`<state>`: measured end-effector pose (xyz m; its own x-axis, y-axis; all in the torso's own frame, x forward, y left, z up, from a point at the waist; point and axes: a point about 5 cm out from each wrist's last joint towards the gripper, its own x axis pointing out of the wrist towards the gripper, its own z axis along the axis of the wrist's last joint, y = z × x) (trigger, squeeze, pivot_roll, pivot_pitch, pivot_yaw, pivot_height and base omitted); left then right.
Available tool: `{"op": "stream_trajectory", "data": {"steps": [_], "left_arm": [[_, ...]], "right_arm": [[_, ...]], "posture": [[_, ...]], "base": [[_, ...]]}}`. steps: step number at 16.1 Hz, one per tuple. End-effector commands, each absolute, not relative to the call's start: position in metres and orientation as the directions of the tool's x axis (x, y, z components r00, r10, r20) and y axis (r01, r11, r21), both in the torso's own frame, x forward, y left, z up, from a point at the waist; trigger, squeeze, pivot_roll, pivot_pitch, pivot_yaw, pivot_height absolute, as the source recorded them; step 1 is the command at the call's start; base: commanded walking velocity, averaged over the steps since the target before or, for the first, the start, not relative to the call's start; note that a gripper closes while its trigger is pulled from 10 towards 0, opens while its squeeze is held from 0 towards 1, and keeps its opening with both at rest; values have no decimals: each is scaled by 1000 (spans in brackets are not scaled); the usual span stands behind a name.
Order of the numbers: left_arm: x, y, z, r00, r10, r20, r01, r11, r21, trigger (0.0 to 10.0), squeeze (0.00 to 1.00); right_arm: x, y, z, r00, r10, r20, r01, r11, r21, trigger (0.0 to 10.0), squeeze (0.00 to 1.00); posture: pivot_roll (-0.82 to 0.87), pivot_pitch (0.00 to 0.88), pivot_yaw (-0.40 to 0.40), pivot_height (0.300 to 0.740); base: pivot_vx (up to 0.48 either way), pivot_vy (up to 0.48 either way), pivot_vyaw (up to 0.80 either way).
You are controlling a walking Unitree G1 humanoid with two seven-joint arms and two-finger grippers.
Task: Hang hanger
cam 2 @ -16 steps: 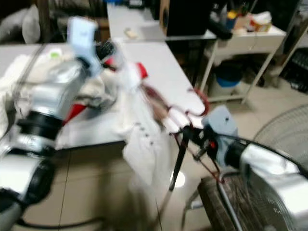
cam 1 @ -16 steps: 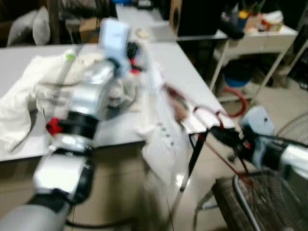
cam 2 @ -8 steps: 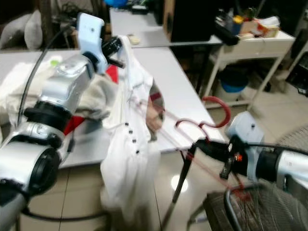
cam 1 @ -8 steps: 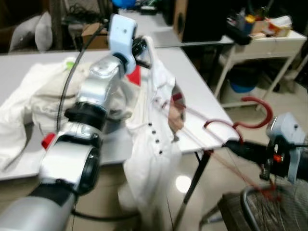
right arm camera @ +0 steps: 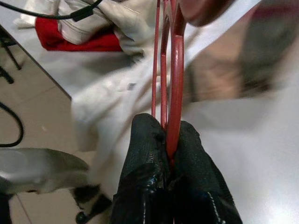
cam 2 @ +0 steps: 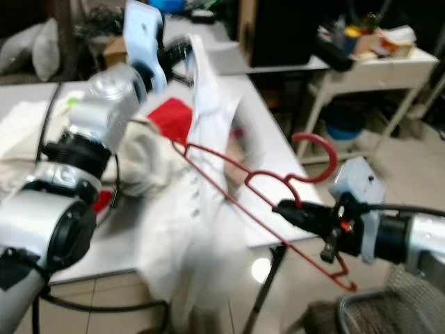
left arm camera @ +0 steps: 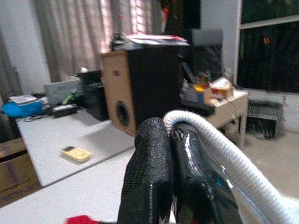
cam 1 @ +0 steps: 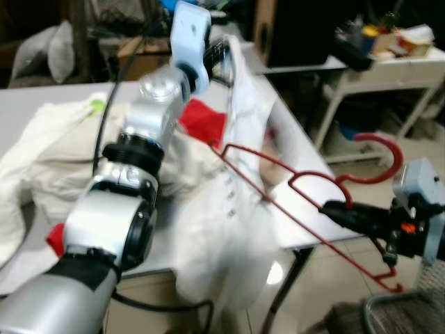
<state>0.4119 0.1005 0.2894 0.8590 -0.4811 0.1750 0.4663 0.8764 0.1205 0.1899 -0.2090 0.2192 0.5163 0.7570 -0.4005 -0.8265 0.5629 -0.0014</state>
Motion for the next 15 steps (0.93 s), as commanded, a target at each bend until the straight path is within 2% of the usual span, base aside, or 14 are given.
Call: {"op": "stream_trajectory", "data": {"steps": [1,4,8,12,13,15], "left_arm": [[411,99,311,838,-491,238,478,871,114,10000,0],[404,101,334,795,-531,295,540,840,57,10000,0],[387,102,343,724,-626,291,624,774,112,10000,0],[367,97,355,631,-723,281,722,680,128,10000,0],[357,96,369,576,-757,309,768,631,113,10000,0],[350,99,396,525,-746,410,791,606,89,10000,0]], "right_arm": [[193,-209,223,528,751,-396,-824,566,-26,10000,0],[208,-206,222,542,752,-375,-823,566,-53,10000,0],[217,-201,222,502,777,-380,-851,522,-59,10000,0],[236,-203,226,508,769,-388,-855,504,-119,10000,0],[253,-207,238,540,750,-383,-840,506,-195,10000,0],[284,-215,257,631,692,-351,-775,538,-331,10000,0]], "posture": [[-77,0,0,740],[-69,0,-6,740],[-41,0,-27,740],[-35,0,-32,740],[-36,0,-34,740],[-31,0,-39,740]], "base": [[371,0,0],[124,0,0],[0,0,0],[0,0,0],[0,0,0],[0,0,0]]}}
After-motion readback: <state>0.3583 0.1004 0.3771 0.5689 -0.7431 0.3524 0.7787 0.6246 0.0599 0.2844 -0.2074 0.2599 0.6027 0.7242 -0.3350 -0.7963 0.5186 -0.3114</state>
